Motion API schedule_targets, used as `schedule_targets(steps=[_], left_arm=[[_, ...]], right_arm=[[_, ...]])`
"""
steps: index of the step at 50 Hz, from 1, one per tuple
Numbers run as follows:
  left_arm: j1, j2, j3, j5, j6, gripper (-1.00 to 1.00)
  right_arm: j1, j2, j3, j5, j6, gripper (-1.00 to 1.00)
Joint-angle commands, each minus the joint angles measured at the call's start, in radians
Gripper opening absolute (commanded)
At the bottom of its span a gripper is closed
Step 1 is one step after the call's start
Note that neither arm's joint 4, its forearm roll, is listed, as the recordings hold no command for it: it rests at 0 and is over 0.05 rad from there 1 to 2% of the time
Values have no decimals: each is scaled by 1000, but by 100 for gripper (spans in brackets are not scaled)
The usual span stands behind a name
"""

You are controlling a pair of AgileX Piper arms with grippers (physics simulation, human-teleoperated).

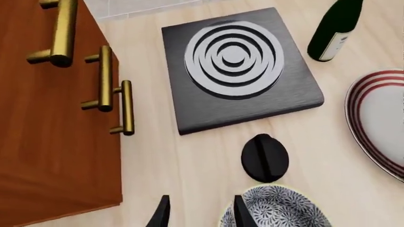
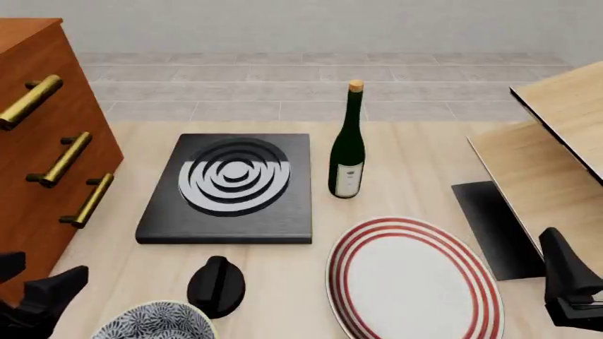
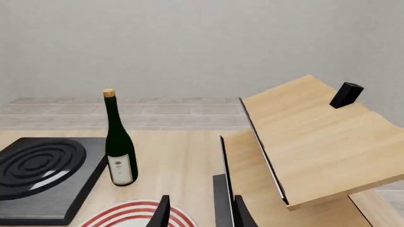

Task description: Put the bowl on the top of the cabinet.

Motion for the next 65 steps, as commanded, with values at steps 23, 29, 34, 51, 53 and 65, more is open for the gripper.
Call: schedule_targets(steps=[23,29,34,51,53,65], left_arm=[[-61,96,35,50,-43,100],[-65,95,33,60,-35,100],[-66,97,31,62,-33,100],[-82,88,2,117,-8,100],[-80,95,-4,120,-5,100],[-76,106,-31,140,31,100]], right_arm=[[0,0,0,0,0,100],[0,0,0,0,0,100],[0,0,0,0,0,100],[0,0,0,0,0,100],[0,0,0,0,0,100],[0,0,0,0,0,100]])
